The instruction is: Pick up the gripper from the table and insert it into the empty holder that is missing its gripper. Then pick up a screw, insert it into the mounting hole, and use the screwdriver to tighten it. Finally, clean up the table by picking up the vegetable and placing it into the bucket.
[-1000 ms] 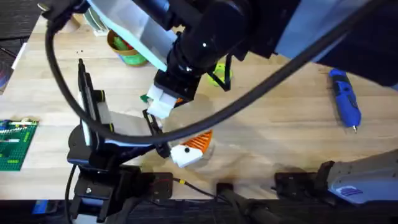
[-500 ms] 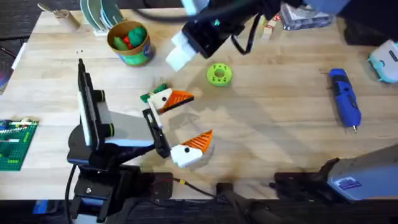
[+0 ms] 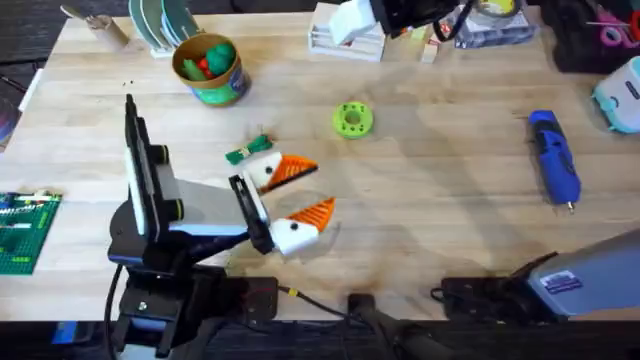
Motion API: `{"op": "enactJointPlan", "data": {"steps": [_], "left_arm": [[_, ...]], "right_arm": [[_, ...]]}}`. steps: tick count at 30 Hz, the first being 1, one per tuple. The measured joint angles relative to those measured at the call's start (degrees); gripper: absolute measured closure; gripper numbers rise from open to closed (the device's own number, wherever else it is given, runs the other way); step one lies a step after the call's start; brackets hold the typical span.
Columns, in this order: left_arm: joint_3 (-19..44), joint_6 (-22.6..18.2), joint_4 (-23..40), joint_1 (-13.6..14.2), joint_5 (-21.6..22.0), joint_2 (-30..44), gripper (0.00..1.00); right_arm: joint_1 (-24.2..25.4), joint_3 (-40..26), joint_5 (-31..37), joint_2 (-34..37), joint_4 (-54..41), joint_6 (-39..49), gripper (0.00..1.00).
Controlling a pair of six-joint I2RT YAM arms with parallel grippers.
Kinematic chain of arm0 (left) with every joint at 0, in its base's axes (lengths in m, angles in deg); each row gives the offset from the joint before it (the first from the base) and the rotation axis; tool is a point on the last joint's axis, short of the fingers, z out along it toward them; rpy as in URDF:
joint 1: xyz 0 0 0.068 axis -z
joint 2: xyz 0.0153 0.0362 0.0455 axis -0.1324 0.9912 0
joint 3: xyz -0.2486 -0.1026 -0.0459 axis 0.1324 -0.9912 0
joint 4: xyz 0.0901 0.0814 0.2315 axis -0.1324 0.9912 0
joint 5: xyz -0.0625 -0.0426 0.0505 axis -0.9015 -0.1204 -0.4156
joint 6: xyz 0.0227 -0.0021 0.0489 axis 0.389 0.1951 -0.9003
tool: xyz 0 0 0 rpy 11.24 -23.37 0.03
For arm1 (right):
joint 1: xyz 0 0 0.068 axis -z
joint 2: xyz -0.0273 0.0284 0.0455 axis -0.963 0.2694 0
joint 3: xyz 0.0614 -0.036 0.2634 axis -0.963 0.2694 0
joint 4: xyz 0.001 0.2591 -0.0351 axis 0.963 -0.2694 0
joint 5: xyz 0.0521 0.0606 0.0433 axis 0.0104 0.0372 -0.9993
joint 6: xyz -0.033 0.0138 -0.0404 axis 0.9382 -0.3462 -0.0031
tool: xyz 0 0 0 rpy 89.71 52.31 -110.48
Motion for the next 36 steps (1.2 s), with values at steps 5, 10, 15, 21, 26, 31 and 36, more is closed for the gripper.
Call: {"op": "enactJointPlan", "data": {"steps": [5,10,15,21,26,31,36], "left_arm": [[0.00,-0.34,-0.01,0.00,-0.01,-0.01,0.987],[0.00,-0.32,-0.03,0.00,0.44,0.01,0.990],[0.00,-0.32,-0.25,0.00,2.37,-0.01,0.991],[0.00,-0.32,-0.41,0.00,3.51,0.01,0.991],[0.00,-0.32,-0.48,0.00,4.34,0.01,0.991],[0.00,-0.32,-0.60,0.00,5.15,0.01,0.991],[0.00,-0.32,-0.65,0.00,5.71,0.00,0.991]], "right_arm": [[2.56,0.00,0.00,-0.02,-0.02,-0.55,0.093],[3.89,0.02,0.00,0.00,-0.13,-0.59,0.093],[4.89,0.00,0.00,0.00,-0.11,-0.59,0.093],[7.57,0.00,2.70,-0.20,-0.77,-0.59,0.093],[11.19,0.01,6.28,-3.93,-3.57,-0.57,0.091],[17.07,0.00,9.85,-10.66,-7.51,-0.57,0.091],[25.80,-0.06,11.73,-15.96,-11.49,-0.57,0.090]]}}
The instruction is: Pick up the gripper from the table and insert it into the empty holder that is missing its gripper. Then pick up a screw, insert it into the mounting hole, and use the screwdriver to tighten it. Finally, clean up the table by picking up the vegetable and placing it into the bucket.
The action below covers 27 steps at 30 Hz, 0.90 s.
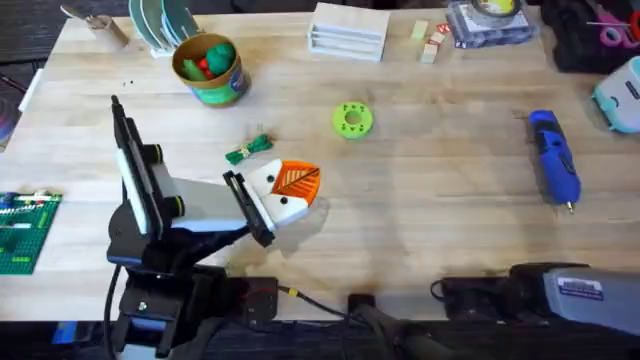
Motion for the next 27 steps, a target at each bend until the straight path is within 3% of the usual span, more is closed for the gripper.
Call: {"op": "enactJointPlan", "data": {"steps": [5,10,20,27], "left_arm": [[0.00,0.00,-0.02,0.00,0.34,-0.01,0.991],[0.00,0.00,-0.02,0.00,0.36,0.01,0.991],[0.00,-0.01,-0.02,0.00,0.44,-0.01,0.991],[0.00,0.00,-0.02,0.00,0.47,0.01,0.991]], "right_arm": [[12.06,0.10,-1.10,-1.37,-6.39,0.02,0.091],[20.03,5.91,-3.78,-1.34,-5.42,1.99,0.092],[26.22,22.10,-3.24,-0.10,2.72,13.90,0.092],[26.29,24.95,-3.10,5.16,4.66,22.47,0.091]]}}
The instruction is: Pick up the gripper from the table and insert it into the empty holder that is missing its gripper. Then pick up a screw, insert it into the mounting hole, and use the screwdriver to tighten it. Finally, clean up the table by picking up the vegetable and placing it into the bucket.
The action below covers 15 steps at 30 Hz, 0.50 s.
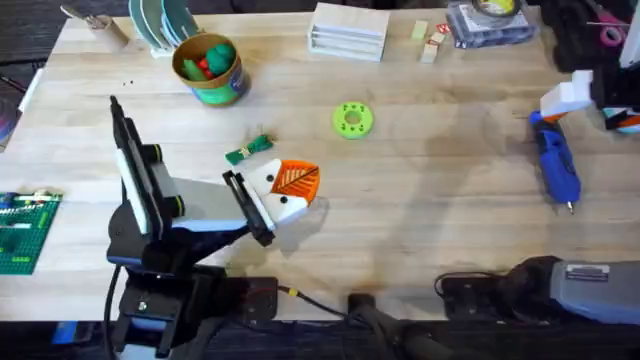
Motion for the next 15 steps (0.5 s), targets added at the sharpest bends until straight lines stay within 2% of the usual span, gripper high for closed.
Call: {"op": "enactJointPlan", "data": {"steps": [15], "left_arm": [[0.00,0.00,0.00,0.00,0.02,-0.02,0.991]], "right_arm": [[0.60,0.00,0.00,11.29,2.40,6.97,0.092]]}}
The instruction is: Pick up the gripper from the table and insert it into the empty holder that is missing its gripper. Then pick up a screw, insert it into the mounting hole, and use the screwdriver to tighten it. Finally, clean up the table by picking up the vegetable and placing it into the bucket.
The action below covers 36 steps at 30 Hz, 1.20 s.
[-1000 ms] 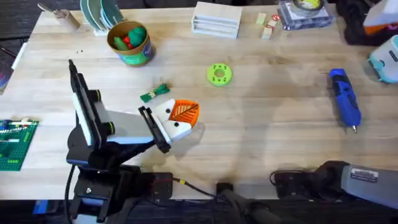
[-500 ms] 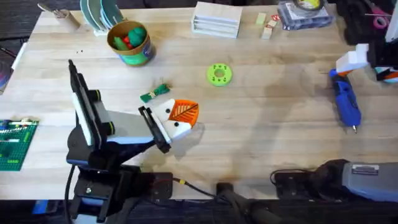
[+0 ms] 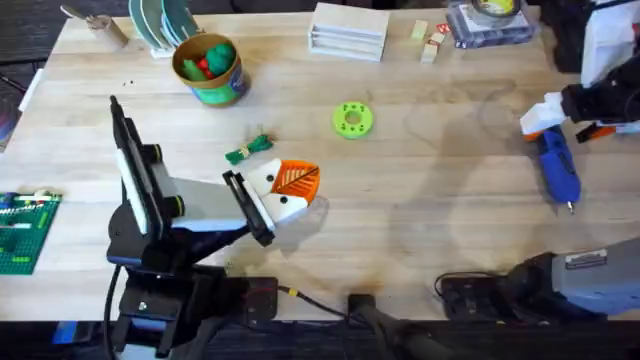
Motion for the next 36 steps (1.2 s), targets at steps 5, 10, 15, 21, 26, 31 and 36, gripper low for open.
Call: {"op": "enactJointPlan", "data": {"steps": [5,10,15,21,26,31,36], "left_arm": [[0.00,0.00,0.00,0.00,0.00,0.02,0.991],[0.00,0.00,0.00,0.00,-0.01,0.02,0.991],[0.00,0.00,0.00,0.00,0.00,0.00,0.991],[0.00,0.00,0.00,0.00,0.00,0.02,0.991],[0.00,0.00,-0.02,0.00,0.00,0.02,0.991],[0.00,0.00,0.00,0.00,0.00,0.02,0.991],[0.00,0.00,0.00,0.00,0.00,0.01,0.991]], "right_arm": [[1.01,0.00,0.00,3.19,1.89,0.84,0.091],[1.89,0.00,0.00,4.81,4.41,1.14,0.091],[2.09,0.00,0.00,6.53,4.85,1.34,0.088],[2.09,-0.11,-0.22,7.75,4.83,1.54,0.118],[2.05,-0.09,-0.91,7.75,4.67,1.72,0.366],[2.09,-0.09,-0.90,7.75,4.70,1.77,0.503],[2.09,-0.09,-0.84,7.75,4.74,1.77,0.571]]}}
